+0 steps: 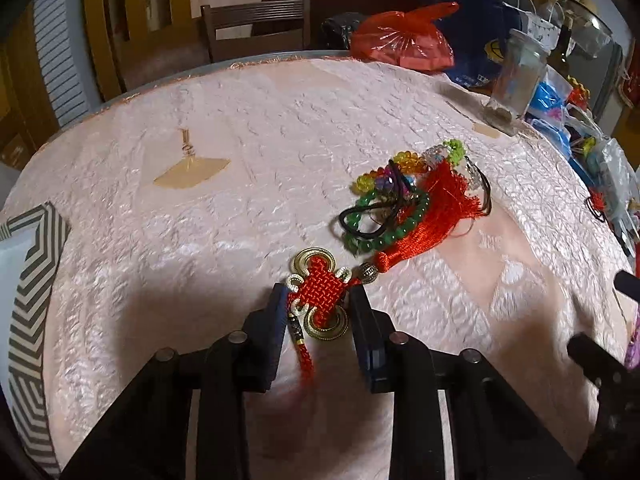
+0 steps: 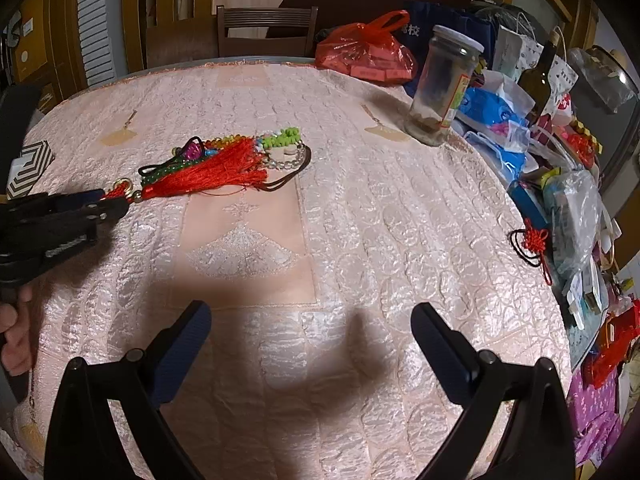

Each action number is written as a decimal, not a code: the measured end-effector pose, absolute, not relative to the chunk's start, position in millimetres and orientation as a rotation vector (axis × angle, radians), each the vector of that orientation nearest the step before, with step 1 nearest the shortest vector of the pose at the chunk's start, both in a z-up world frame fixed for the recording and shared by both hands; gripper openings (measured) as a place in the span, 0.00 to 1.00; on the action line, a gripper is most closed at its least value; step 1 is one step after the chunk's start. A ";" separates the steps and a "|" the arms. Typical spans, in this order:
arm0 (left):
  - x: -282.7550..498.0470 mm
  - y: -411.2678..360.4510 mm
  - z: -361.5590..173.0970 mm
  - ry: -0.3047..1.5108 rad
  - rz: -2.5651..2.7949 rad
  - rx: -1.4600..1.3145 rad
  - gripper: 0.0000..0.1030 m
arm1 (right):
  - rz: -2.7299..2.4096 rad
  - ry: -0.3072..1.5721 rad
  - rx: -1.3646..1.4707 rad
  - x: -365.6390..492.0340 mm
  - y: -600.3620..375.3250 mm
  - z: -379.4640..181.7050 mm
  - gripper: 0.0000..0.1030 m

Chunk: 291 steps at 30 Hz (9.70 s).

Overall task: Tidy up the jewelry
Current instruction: 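Lower the left tool to the red knot ornament and grasp its knot, then lift the red knot ornament with the left tool while the right tool grasps the green bracelet, then carry the red ornament into the white tray while the right tool drops the bracelet there, then open the right tool and move it back over the jewelry pile, then grasp the gold pendant with the left tool and lift it from the pile, then lift the green heart gold pendant with the left tool while the right tool grasps a black hair tie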

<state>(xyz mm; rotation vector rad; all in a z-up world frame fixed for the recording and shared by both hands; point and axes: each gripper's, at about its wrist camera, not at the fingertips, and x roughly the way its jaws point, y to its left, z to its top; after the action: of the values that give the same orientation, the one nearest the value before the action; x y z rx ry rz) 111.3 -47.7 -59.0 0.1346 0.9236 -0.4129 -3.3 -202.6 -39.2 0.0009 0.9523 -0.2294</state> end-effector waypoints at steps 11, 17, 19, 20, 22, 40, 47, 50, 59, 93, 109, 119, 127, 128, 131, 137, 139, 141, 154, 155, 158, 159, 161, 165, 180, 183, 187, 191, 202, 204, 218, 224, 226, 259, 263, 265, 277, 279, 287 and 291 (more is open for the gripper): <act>64.6 -5.1 -0.5 0.785 -0.386 0.074 0.33 | -0.220 0.921 0.003 -4.1 -193.4 -31.5 0.99; 57.9 11.0 16.4 0.758 -0.340 0.059 0.33 | -0.143 0.907 0.078 17.2 -201.4 -19.9 0.99; 56.2 14.0 12.2 0.763 -0.325 0.051 0.33 | -0.108 0.868 0.081 27.8 -208.1 -11.6 0.99; 55.3 18.3 6.5 0.779 -0.308 0.029 0.33 | -0.093 0.853 0.086 31.4 -211.4 -10.4 0.99; 53.5 24.5 -4.4 0.795 -0.286 0.011 0.33 | -0.048 0.847 0.094 44.8 -221.8 -12.7 0.99; 51.2 35.3 -62.8 0.878 -0.214 -0.044 0.33 | 0.234 0.933 0.193 99.1 -228.2 -49.2 0.19; 46.1 42.8 -63.2 0.875 -0.191 -0.042 0.33 | 0.335 0.917 0.204 115.0 -196.4 -58.6 0.18; 45.6 43.1 -63.6 0.869 -0.191 -0.047 0.33 | 0.324 0.915 0.249 125.7 -192.1 -65.4 0.18; 46.9 43.5 -64.0 0.866 -0.185 -0.057 0.34 | 0.318 0.899 0.353 139.3 -192.8 -66.5 0.19; 5.3 82.3 29.0 0.743 -0.231 -0.098 0.34 | 0.279 0.733 0.334 22.7 -200.5 10.5 0.07; 2.9 150.5 71.8 0.650 -0.104 -0.123 0.34 | 0.322 0.698 0.230 3.2 -147.3 43.5 0.07; 0.6 231.5 52.7 0.657 0.068 -0.170 0.34 | 0.412 0.714 0.145 25.1 -76.2 56.5 0.07; -6.4 281.6 49.6 0.627 0.166 -0.226 0.34 | 0.515 0.688 0.110 46.1 -11.4 80.8 0.07; -5.1 284.8 46.7 0.634 0.169 -0.228 0.34 | 0.530 0.684 0.106 49.0 -2.2 84.0 0.07; -2.8 286.5 36.5 0.653 0.163 -0.236 0.34 | 0.554 0.680 0.093 54.4 16.8 88.6 0.07; 8.9 277.8 -2.3 0.733 0.142 -0.253 0.34 | 0.604 0.713 0.102 71.0 53.9 81.5 0.07; 9.2 276.8 -13.2 0.757 0.145 -0.257 0.34 | 0.624 0.730 0.104 77.8 68.4 76.8 0.07; 8.7 277.7 -22.1 0.776 0.148 -0.261 0.34 | 0.642 0.751 0.096 85.6 85.9 70.7 0.07; 2.4 285.1 -52.9 0.844 0.227 -0.226 0.34 | 0.688 0.933 0.107 115.9 154.2 0.7 0.07; 2.5 286.3 -53.8 0.845 0.229 -0.227 0.34 | 0.685 0.942 0.103 116.2 155.0 -4.1 0.07; 2.1 286.6 -55.6 0.844 0.234 -0.194 0.34 | 0.664 0.968 0.097 117.1 151.7 -16.0 0.07; 2.3 286.8 -55.8 0.846 0.233 -0.188 0.34 | 0.657 0.977 0.094 117.5 150.4 -19.3 0.07; 3.0 289.0 -56.7 0.850 0.235 -0.172 0.34 | 0.639 0.988 0.085 115.9 146.8 -24.3 0.07; 4.4 296.4 -56.8 0.852 0.251 -0.171 0.34 | 0.648 0.998 0.111 113.3 134.8 -30.9 0.07; 9.3 292.7 -54.2 0.906 0.262 -0.149 0.38 | 0.620 1.014 0.108 100.6 126.7 -29.7 0.07; 8.0 289.2 -53.1 0.914 0.267 -0.133 0.39 | 0.620 1.008 0.118 103.2 125.0 -28.3 0.08; 8.1 286.6 -50.3 0.924 0.284 -0.116 0.40 | 0.612 0.959 0.121 103.3 116.8 -17.4 0.19; 7.5 283.3 -44.4 0.921 0.293 -0.107 0.40 | 0.624 0.883 0.145 100.7 102.6 2.3 0.23; 19.6 249.5 -19.5 0.867 0.263 -0.048 0.53 | 0.448 0.781 0.123 69.1 -26.2 10.6 0.29; 26.0 236.2 -14.8 0.862 0.238 -0.053 0.53 | 0.339 0.780 0.127 58.7 -73.1 -1.2 0.29; 92.8 2.5 -18.2 0.872 -0.325 0.007 0.53 | -0.047 0.856 0.305 31.9 -220.6 -61.1 0.29; 101.2 -63.6 -35.3 0.892 -0.436 0.071 0.53 | -0.020 0.852 0.353 34.3 -225.1 -66.7 0.34; 105.3 -76.2 -37.0 0.897 -0.457 0.084 0.53 | -0.014 0.845 0.374 32.0 -229.0 -66.8 0.34; 86.9 -49.8 -14.5 0.827 -0.623 -0.030 0.23 | 0.005 0.826 0.442 33.9 -233.9 -69.9 0.37; 66.7 -23.9 -6.0 0.814 -0.607 -0.061 0.22 | -0.002 0.828 0.429 34.2 -233.1 -69.3 0.37; 59.3 -10.7 -5.3 0.807 -0.588 -0.067 0.22 | 0.001 0.835 0.397 37.7 -227.2 -67.9 0.39; 50.7 16.7 -32.9 0.845 -0.493 -0.055 0.39 | 0.244 0.896 0.186 104.9 -150.6 -62.9 0.38; 49.7 12.2 -33.3 0.847 -0.515 -0.050 0.39 | 0.238 0.895 0.135 108.0 -143.1 -63.0 0.34; 54.4 -20.8 -38.0 0.873 -0.599 0.011 0.42 | 0.150 0.901 0.084 104.7 -159.4 -63.1 0.10; 54.5 -48.6 -45.7 0.882 -0.640 0.094 0.45 | 0.061 0.916 0.204 87.7 -198.7 -62.2 0.10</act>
<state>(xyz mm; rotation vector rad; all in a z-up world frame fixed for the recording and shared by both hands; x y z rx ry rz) 54.6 -48.6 -45.7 0.0943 0.8816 -0.6396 87.7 -198.7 -62.2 0.2035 0.9159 0.0609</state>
